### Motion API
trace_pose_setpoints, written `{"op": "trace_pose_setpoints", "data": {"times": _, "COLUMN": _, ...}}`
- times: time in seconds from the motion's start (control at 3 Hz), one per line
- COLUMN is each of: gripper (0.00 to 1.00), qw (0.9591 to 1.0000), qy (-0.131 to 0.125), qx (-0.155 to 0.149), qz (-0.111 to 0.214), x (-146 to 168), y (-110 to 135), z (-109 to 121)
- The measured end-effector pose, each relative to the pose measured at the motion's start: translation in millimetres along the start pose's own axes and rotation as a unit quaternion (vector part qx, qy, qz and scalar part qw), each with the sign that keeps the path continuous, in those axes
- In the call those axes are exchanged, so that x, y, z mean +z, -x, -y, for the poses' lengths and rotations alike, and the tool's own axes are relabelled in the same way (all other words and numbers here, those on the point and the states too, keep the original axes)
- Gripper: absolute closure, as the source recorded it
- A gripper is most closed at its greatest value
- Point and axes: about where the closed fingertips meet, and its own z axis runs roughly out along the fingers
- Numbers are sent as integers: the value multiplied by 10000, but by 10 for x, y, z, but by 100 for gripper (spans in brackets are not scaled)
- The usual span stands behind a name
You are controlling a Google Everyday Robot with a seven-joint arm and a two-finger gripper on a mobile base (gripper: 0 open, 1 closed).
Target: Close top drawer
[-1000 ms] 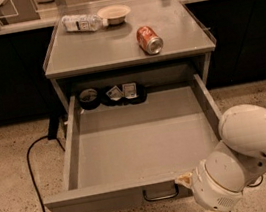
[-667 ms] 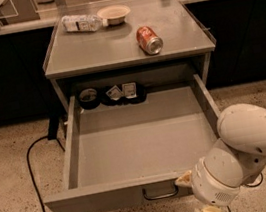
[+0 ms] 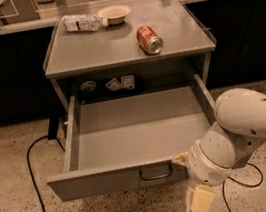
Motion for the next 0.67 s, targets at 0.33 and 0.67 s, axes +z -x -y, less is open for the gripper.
{"op": "trace_pose_setpoints", "data": {"times": 0.33, "gripper": 0, "qw": 10000, "qy": 1, "qx": 1, "qz": 0, "x": 1, "y": -1, "z": 0}}
{"op": "trace_pose_setpoints", "data": {"times": 0.67, "gripper": 0, "qw": 9999, "qy": 78, "qx": 95, "qz": 0, "x": 84, "y": -77, "z": -25}}
